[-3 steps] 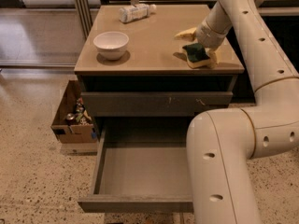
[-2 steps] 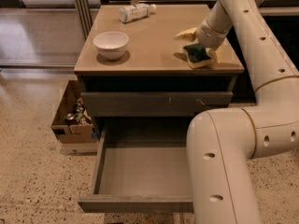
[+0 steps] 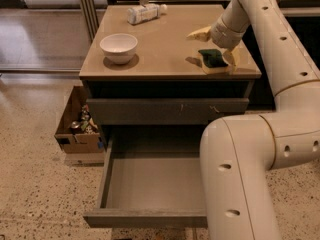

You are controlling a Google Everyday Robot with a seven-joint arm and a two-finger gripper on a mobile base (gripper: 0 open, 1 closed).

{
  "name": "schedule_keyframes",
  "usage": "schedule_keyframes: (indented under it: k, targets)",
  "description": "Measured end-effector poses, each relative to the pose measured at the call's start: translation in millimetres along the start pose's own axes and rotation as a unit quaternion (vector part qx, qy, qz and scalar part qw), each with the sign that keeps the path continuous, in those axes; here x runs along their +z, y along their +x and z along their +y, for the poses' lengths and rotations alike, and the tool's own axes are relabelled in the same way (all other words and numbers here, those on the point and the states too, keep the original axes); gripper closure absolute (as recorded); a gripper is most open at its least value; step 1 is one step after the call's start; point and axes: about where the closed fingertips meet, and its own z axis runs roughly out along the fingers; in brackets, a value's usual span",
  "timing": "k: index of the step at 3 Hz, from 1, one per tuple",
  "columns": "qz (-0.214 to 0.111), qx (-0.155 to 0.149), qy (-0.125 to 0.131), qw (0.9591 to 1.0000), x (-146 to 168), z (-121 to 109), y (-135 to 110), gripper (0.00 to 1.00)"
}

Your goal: Pick sponge from middle drawer and place on counter

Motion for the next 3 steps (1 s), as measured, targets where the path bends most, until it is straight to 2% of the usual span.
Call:
schedule_keyframes:
  k: [1,3]
  targets:
    - [0.041,-0.008,0.022,0.9989,-37.8,2.0,15.2,0.0]
    - [0.079,-0.017,0.048,0.9955,-85.0,8.0,25.7,0.0]
